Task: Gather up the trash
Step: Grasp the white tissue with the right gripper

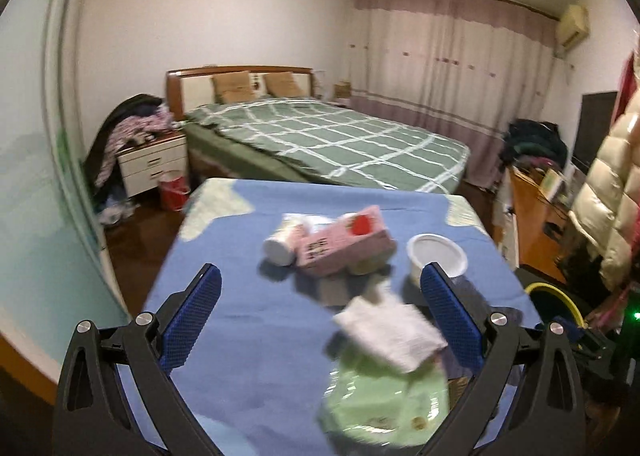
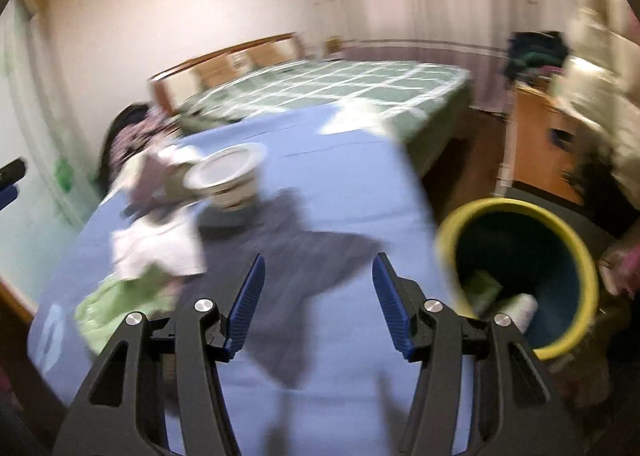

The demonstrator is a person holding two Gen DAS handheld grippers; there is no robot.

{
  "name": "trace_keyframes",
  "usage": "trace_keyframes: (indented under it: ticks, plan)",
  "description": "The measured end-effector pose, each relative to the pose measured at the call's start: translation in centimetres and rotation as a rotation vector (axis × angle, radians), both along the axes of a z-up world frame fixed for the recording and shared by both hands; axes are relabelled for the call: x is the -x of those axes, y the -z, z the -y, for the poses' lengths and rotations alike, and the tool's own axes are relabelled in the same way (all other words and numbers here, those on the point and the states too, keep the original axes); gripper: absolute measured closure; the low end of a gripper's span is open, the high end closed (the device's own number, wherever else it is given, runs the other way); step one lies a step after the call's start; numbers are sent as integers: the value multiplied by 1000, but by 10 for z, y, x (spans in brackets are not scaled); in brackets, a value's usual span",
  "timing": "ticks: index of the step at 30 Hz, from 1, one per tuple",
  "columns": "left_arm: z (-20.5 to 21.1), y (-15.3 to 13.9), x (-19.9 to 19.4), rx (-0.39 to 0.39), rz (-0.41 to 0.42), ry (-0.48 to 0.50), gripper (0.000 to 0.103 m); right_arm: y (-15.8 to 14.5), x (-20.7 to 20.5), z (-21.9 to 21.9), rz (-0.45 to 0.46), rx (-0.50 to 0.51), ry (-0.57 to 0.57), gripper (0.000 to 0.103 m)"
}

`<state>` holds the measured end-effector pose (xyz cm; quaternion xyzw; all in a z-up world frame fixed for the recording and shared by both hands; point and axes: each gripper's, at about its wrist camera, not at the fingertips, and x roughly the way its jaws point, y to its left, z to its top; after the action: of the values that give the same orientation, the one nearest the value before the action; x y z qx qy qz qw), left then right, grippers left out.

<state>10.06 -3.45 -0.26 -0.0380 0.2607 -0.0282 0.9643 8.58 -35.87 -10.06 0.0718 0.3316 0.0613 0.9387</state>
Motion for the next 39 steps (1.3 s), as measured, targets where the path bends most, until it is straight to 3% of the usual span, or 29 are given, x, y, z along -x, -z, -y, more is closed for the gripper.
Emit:
trace_keyframes:
  ticks: [10,17,23,27,30,39]
  plan:
    - [-25,6,16,3,19,-44,5,-12,-29,-122,3,73,-282,49]
    - [-40,10,16,21,5,-73,5,1,-48,-171,-44,174,-379,49]
    - [-44,13,14,27,-9,-75,5,21,-68,-182,-102,213,-380,59]
    - [-46,16,12,35,-15,-74,5,25,-74,-177,-126,200,-376,87]
    - [-47,17,11,37,-21,-75,5,19,-75,-172,-114,175,-372,97]
    - [-45,19,9,39,-30,-68,5,-15,-66,-145,-45,79,-344,99]
